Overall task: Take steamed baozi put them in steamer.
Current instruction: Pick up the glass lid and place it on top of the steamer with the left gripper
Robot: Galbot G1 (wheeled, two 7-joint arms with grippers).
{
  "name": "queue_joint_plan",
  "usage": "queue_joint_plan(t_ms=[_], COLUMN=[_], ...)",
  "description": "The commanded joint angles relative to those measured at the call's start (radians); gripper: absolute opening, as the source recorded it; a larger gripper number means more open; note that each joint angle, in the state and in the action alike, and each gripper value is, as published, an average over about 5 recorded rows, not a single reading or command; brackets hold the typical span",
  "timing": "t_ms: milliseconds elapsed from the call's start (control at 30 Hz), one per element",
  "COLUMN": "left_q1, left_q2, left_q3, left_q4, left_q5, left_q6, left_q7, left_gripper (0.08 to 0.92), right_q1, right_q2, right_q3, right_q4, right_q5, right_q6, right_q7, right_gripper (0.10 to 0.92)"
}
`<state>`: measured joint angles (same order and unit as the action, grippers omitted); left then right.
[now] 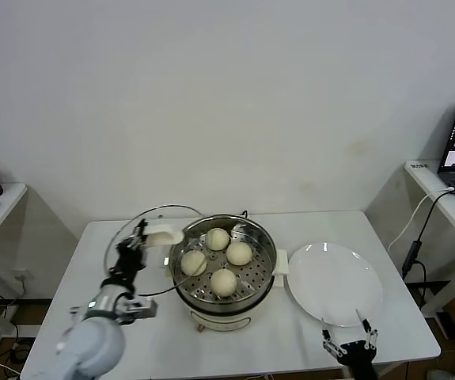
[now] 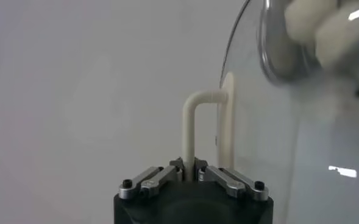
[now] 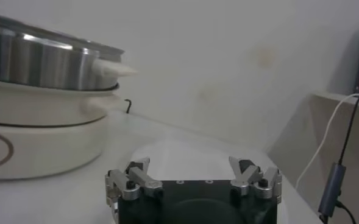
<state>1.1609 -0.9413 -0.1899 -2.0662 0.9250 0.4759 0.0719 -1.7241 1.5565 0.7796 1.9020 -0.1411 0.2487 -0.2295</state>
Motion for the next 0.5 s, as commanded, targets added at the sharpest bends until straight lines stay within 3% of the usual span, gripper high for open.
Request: queue_joint_plan(t_ms=[33, 300, 500], left_q1=[-0.269, -0.260, -0.223], left_q2=[-0.166, -0.264, -0.292], left_q3=[0.328, 0.349, 0.344], left_q4=[0.082, 0.120, 0.119], left_q5=[0.323, 0.451, 0.470], left_q6=[0.141, 0.156, 0.156], left_q7=[0.197, 0.228, 0.227], left_gripper=[0.168, 0.168, 0.168], right_q1=[0.020, 0.020, 0.018], right_q2=[0.020, 0.021, 0.021], right_q3=[-0.012, -0.017, -0.019], right_q4=[-0.028, -0.033, -0.033], right_q5=[-0.047, -0.056, -0.063], right_q6=[0.006, 0.010, 0.011], right_q7=[0.004, 0.007, 0.008], right_gripper=[0.823, 0.823, 0.823])
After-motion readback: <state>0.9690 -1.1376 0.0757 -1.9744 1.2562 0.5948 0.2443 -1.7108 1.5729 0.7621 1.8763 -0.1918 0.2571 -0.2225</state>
